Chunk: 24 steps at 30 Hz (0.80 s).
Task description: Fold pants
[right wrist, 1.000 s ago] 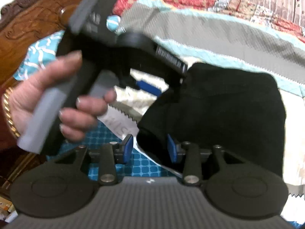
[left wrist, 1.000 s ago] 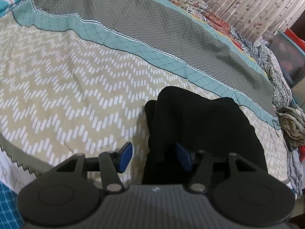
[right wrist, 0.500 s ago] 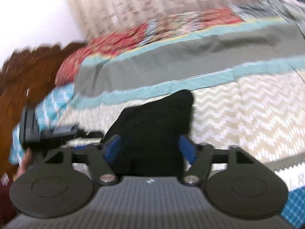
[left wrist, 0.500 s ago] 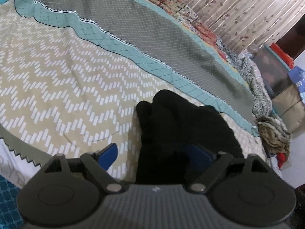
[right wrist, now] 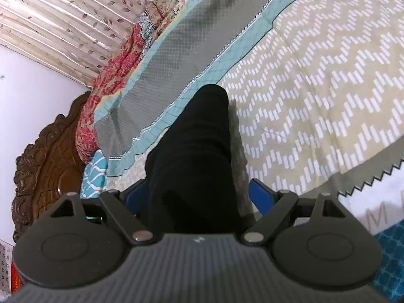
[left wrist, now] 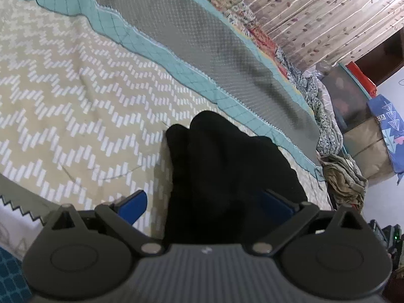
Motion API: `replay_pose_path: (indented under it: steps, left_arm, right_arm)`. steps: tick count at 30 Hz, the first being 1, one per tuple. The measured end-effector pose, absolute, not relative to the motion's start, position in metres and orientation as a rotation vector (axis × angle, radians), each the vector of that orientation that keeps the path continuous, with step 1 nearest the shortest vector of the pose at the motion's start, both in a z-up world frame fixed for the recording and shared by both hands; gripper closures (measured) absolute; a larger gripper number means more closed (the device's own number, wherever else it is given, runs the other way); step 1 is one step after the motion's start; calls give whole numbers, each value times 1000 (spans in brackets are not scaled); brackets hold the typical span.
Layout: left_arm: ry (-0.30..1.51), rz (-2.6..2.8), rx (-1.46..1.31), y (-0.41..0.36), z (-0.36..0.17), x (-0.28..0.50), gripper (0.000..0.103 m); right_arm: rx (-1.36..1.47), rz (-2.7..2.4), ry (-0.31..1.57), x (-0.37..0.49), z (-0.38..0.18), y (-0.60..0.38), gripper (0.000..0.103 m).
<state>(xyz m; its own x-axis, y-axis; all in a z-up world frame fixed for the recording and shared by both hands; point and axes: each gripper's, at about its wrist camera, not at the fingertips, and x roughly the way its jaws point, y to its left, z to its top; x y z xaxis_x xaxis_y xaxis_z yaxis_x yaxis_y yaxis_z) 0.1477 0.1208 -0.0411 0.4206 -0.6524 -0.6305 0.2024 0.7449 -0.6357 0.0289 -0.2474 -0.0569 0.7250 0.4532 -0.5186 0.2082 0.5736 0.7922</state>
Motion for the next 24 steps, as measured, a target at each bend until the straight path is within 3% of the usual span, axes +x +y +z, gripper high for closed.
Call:
replay_pose_path:
  steps: [15,18,24]
  left_arm:
    - [1133,-677,-596,83,-83,163,0]
    - [1146,-681,-607,75,-88,170,1]
    - [1152,-733,-649,74,-95,182,2]
  right_arm:
    - [1041,299,878,69,-89,-250,15]
    - [1124,331,914,80,-103,-252,7]
    - [1183,389,950,89,-108,-259,6]
